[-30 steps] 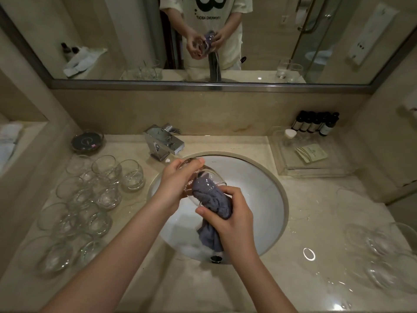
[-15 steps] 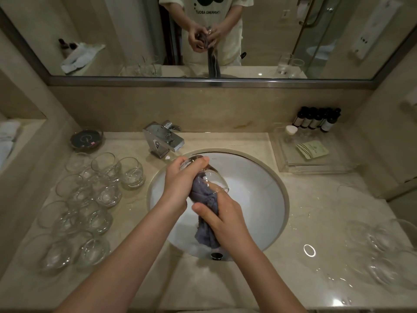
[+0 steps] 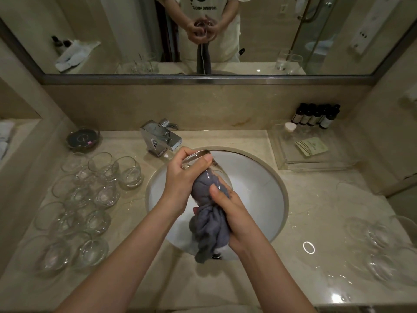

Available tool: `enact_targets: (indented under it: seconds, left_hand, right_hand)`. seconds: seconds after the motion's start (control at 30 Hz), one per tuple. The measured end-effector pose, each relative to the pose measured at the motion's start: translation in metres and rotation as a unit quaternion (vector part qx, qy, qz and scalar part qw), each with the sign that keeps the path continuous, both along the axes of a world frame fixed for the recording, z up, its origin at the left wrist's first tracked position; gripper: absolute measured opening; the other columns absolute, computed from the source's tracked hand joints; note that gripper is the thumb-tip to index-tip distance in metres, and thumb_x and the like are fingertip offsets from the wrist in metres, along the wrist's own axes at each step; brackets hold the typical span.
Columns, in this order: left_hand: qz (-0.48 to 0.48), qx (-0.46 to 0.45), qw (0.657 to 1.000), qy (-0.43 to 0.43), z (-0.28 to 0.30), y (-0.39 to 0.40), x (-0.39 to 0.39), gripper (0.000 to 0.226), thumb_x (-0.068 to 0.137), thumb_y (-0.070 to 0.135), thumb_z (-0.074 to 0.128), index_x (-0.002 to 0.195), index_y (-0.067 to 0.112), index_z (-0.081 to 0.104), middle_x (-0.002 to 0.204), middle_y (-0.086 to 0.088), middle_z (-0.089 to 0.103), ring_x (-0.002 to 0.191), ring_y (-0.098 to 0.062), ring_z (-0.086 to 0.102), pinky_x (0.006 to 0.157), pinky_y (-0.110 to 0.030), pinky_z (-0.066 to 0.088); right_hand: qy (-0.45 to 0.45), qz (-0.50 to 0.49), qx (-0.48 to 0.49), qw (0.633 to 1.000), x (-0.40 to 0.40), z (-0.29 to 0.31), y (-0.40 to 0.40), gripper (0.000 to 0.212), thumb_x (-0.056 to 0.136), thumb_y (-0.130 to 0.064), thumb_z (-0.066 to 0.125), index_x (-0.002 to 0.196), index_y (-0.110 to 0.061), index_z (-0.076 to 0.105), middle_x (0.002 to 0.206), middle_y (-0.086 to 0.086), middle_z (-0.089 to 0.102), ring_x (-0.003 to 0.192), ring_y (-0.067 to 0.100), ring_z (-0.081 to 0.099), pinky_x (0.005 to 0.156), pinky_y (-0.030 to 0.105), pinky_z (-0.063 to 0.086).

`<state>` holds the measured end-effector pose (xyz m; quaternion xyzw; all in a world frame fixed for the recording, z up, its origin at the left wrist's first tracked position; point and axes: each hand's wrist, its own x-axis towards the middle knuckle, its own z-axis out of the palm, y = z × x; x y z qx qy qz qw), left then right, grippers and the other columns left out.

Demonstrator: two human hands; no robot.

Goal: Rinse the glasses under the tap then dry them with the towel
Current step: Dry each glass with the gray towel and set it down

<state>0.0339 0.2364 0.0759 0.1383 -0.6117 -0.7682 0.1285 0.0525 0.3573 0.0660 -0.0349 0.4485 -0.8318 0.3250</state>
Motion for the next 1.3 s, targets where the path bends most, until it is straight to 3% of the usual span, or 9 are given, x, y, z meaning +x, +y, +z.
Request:
enact_targets:
  seconds: [0.1, 0.2, 0.33, 0.6, 0.73, 0.87, 1.0, 1.2, 1.3]
  left_hand:
    - [-0.032, 0.0, 0.999, -0.008, 0.001, 0.001, 0.0, 0.022, 0.061, 0.033, 0.078, 0.068, 0.024, 0.059, 0.064, 0.006, 0.062, 0.059, -0.009, 0.057, 0.058, -0.021, 0.049]
    - [-0.06, 0.032, 0.992, -0.102, 0.003, 0.0, -0.002, 0.03, 0.07, 0.027, 0.081, 0.089, 0.014, 0.06, 0.072, 0.002, 0.065, 0.065, -0.013, 0.061, 0.06, -0.023, 0.051]
    - [-0.096, 0.091, 0.965, -0.226, 0.001, 0.007, 0.0, 0.034, 0.077, 0.035, 0.079, 0.097, 0.011, 0.068, 0.081, -0.009, 0.069, 0.075, -0.022, 0.067, 0.078, -0.037, 0.055]
    - [-0.13, 0.161, 0.971, -0.119, -0.01, 0.011, 0.003, 0.049, 0.065, 0.038, 0.075, 0.098, 0.003, 0.066, 0.091, -0.013, 0.073, 0.081, -0.023, 0.07, 0.076, -0.03, 0.058]
    - [-0.165, 0.137, 0.964, -0.154, -0.007, 0.005, 0.001, 0.056, 0.065, 0.046, 0.075, 0.103, 0.006, 0.067, 0.097, -0.013, 0.073, 0.086, -0.022, 0.07, 0.082, -0.034, 0.057]
    - [-0.165, 0.038, 0.961, -0.22, 0.005, 0.005, 0.002, 0.036, 0.069, 0.053, 0.073, 0.083, 0.02, 0.07, 0.076, 0.001, 0.072, 0.069, -0.012, 0.068, 0.06, -0.025, 0.052]
    - [-0.126, 0.059, 0.973, -0.185, -0.001, 0.014, 0.006, 0.019, 0.08, 0.026, 0.074, 0.087, 0.01, 0.068, 0.075, -0.008, 0.069, 0.068, -0.018, 0.067, 0.061, -0.023, 0.054]
    - [-0.114, 0.19, 0.96, -0.171, -0.018, 0.013, 0.028, 0.054, 0.07, 0.023, 0.074, 0.113, -0.004, 0.058, 0.078, -0.013, 0.067, 0.052, -0.013, 0.065, 0.041, -0.015, 0.047]
    - [-0.117, 0.197, 0.955, -0.189, -0.027, 0.007, 0.033, 0.079, 0.058, 0.037, 0.077, 0.123, -0.003, 0.056, 0.084, -0.012, 0.069, 0.058, -0.014, 0.067, 0.038, -0.016, 0.043]
  right_hand:
    - [-0.033, -0.018, -0.028, 0.999, 0.003, -0.003, 0.001, 0.078, 0.039, -0.043, 0.095, 0.106, -0.018, 0.066, 0.099, 0.004, 0.075, 0.079, 0.017, 0.071, 0.068, 0.031, 0.059]
    - [0.008, -0.065, 0.063, 0.996, 0.004, -0.007, 0.001, 0.045, 0.065, -0.03, 0.078, 0.107, -0.021, 0.066, 0.095, 0.001, 0.075, 0.082, 0.016, 0.07, 0.077, 0.034, 0.058]
    - [0.146, -0.078, 0.196, 0.966, 0.006, -0.01, 0.002, 0.053, 0.079, -0.027, 0.064, 0.131, -0.022, 0.059, 0.113, -0.003, 0.072, 0.106, 0.009, 0.066, 0.095, 0.028, 0.051]
    - [-0.135, -0.035, -0.131, 0.982, 0.005, -0.011, 0.009, 0.06, 0.028, -0.034, 0.099, 0.082, -0.018, 0.08, 0.092, 0.014, 0.074, 0.076, 0.022, 0.07, 0.071, 0.034, 0.06]
    - [-0.105, -0.058, -0.096, 0.988, 0.004, -0.01, 0.007, 0.06, 0.03, -0.034, 0.098, 0.084, -0.017, 0.08, 0.089, 0.013, 0.073, 0.078, 0.024, 0.069, 0.078, 0.037, 0.059]
    - [-0.029, -0.092, 0.007, 0.995, 0.001, -0.015, 0.008, 0.04, 0.068, -0.02, 0.074, 0.106, -0.013, 0.066, 0.098, 0.014, 0.072, 0.086, 0.027, 0.067, 0.079, 0.034, 0.056]
    - [0.003, -0.058, 0.041, 0.997, 0.001, -0.016, 0.009, 0.039, 0.072, -0.016, 0.07, 0.11, -0.013, 0.066, 0.098, 0.011, 0.072, 0.088, 0.021, 0.067, 0.089, 0.04, 0.051]
    - [-0.195, -0.042, -0.128, 0.971, 0.012, -0.021, 0.011, 0.102, 0.03, -0.018, 0.099, 0.122, 0.0, 0.057, 0.095, 0.024, 0.069, 0.071, 0.028, 0.07, 0.062, 0.034, 0.06]
    - [-0.165, -0.034, -0.063, 0.984, 0.013, -0.021, 0.007, 0.072, 0.05, -0.034, 0.093, 0.11, -0.005, 0.064, 0.097, 0.018, 0.072, 0.082, 0.027, 0.072, 0.064, 0.034, 0.059]
